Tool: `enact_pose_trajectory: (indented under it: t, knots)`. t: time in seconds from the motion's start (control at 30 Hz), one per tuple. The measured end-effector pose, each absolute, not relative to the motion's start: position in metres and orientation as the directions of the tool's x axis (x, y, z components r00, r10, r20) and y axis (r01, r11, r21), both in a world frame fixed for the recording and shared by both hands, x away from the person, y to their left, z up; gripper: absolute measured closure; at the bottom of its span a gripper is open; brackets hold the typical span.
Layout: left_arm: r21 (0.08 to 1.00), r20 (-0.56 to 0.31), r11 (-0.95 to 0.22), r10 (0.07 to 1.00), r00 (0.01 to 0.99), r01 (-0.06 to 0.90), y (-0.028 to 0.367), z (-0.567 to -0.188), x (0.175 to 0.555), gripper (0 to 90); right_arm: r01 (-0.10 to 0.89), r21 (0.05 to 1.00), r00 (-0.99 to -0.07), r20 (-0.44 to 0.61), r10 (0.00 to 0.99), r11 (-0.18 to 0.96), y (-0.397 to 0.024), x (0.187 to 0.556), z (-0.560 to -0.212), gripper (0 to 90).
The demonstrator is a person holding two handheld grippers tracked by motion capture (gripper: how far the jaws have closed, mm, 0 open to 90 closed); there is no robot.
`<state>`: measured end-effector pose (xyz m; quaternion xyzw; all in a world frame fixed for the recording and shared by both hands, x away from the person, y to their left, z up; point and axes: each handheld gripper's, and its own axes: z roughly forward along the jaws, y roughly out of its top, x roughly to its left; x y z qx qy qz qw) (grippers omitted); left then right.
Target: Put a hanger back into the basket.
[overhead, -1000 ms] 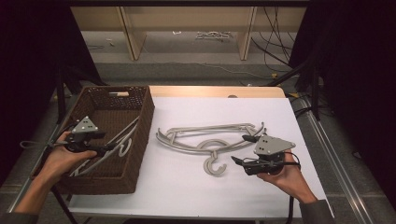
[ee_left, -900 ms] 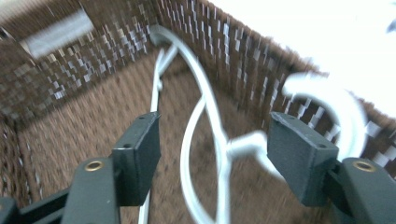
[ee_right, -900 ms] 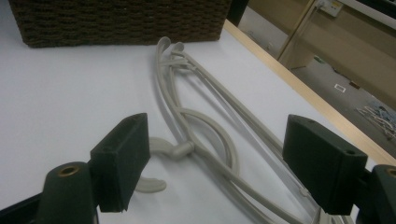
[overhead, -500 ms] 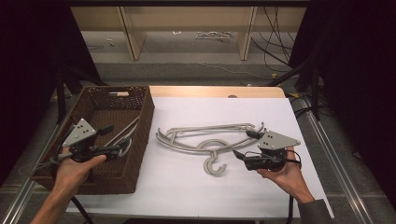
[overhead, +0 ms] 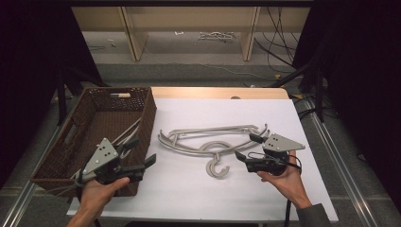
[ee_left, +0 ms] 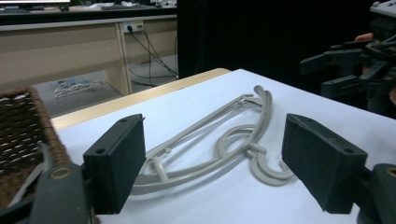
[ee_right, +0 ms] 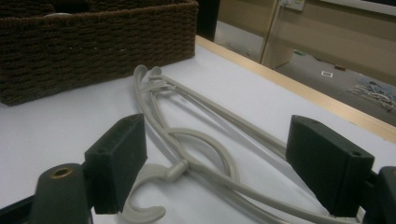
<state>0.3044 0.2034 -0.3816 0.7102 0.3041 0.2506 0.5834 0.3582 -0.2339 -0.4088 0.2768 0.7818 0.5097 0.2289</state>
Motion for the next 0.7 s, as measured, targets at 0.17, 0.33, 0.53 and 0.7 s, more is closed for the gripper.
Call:
enact_pose_trajectory:
  t: [0.17,0.33,0.53,0.7]
  knots:
    - [0.983,0.029,-0.148,0.718,0.695,0.111,0.190,-0.392,0.296,21.3,0.209,0.927,-0.733,-0.063,0.677,0.313,-0.235,0.360,-0.412,20.6]
    - [0.981,0.036,-0.159,0.707,0.707,0.109,0.184,-0.402,0.287,21.3,0.217,0.920,-0.730,-0.068,0.680,0.325,-0.235,0.362,-0.414,18.5]
    - [0.975,0.021,-0.174,0.686,0.727,0.136,0.178,-0.415,0.282,20.3,0.219,0.903,-0.747,-0.088,0.659,0.369,-0.230,0.371,-0.419,17.3]
    - [0.975,0.039,-0.188,0.682,0.731,0.123,0.177,-0.418,0.280,20.1,0.225,0.872,-0.778,-0.108,0.619,0.435,-0.228,0.386,-0.427,17.8]
